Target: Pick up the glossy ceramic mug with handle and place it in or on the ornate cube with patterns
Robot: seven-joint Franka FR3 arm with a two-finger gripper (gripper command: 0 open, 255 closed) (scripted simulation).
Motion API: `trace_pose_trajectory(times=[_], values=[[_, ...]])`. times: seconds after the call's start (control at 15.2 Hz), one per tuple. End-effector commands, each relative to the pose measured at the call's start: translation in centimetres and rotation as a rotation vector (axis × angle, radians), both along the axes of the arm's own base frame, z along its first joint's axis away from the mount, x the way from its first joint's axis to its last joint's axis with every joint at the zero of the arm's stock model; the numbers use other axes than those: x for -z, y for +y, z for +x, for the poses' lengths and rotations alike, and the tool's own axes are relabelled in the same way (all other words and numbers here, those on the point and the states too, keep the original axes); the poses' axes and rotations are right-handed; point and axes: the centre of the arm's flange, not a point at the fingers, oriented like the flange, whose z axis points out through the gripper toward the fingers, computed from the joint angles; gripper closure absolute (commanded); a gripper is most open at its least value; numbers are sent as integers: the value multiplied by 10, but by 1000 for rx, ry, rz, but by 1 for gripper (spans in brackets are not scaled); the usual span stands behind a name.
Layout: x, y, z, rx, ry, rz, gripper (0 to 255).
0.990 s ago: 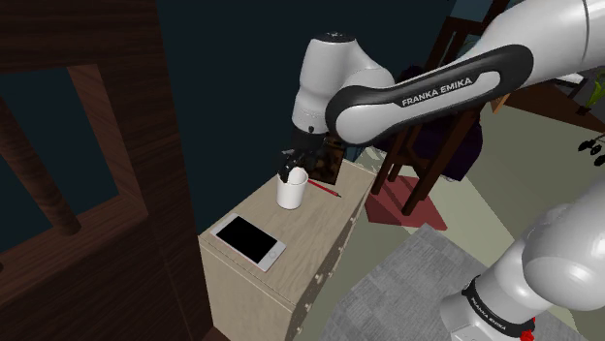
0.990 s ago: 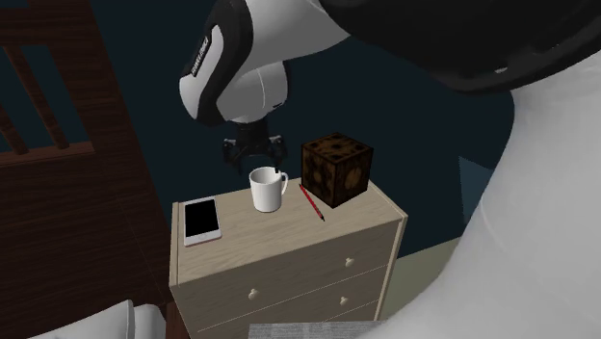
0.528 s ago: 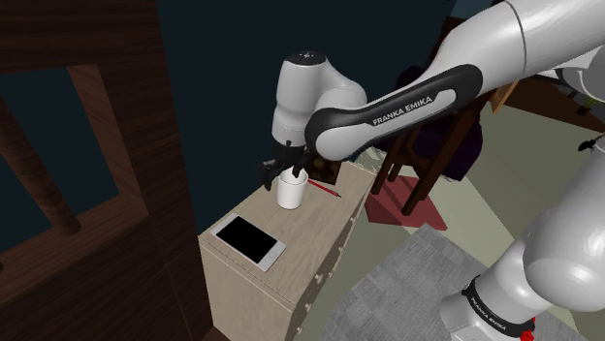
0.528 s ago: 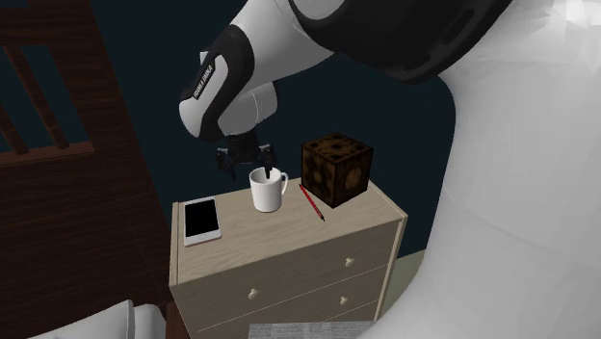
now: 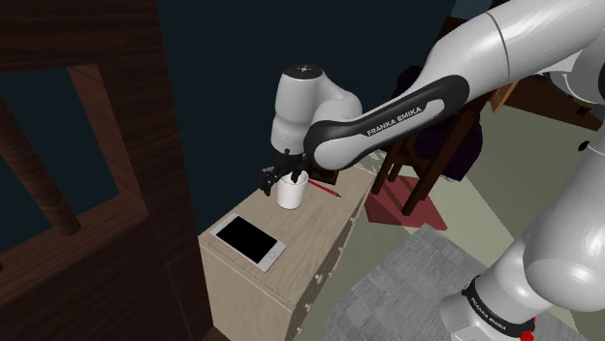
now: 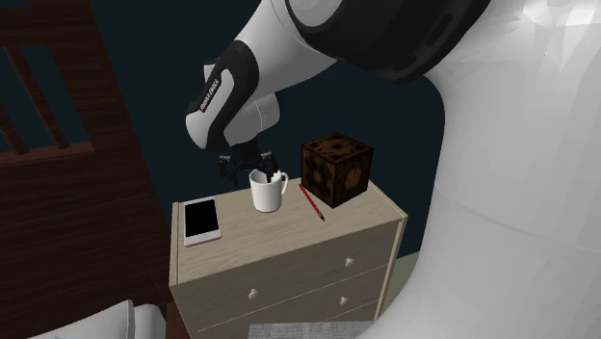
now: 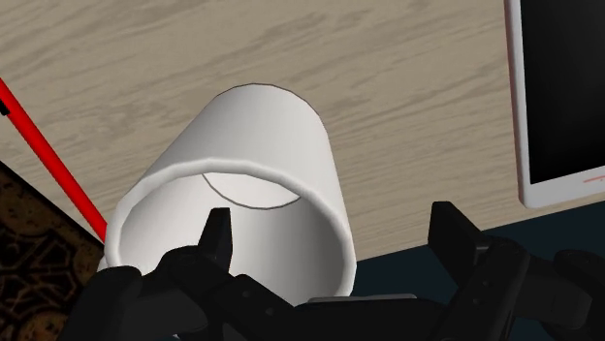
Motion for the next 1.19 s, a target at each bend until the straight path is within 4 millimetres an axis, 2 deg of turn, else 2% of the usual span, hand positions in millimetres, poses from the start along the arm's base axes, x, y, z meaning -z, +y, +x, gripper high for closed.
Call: trace_pose_trajectory(times=[0.0, 0.13, 0.2, 0.79, 1.12], values=[[0, 0, 0, 0, 0, 0, 0], [0, 0, 0, 0, 0, 0, 0], [0, 0, 0, 0, 0, 0, 255], [0, 0, 0, 0, 0, 0, 255], [-26, 0, 0, 0, 0, 0, 255]])
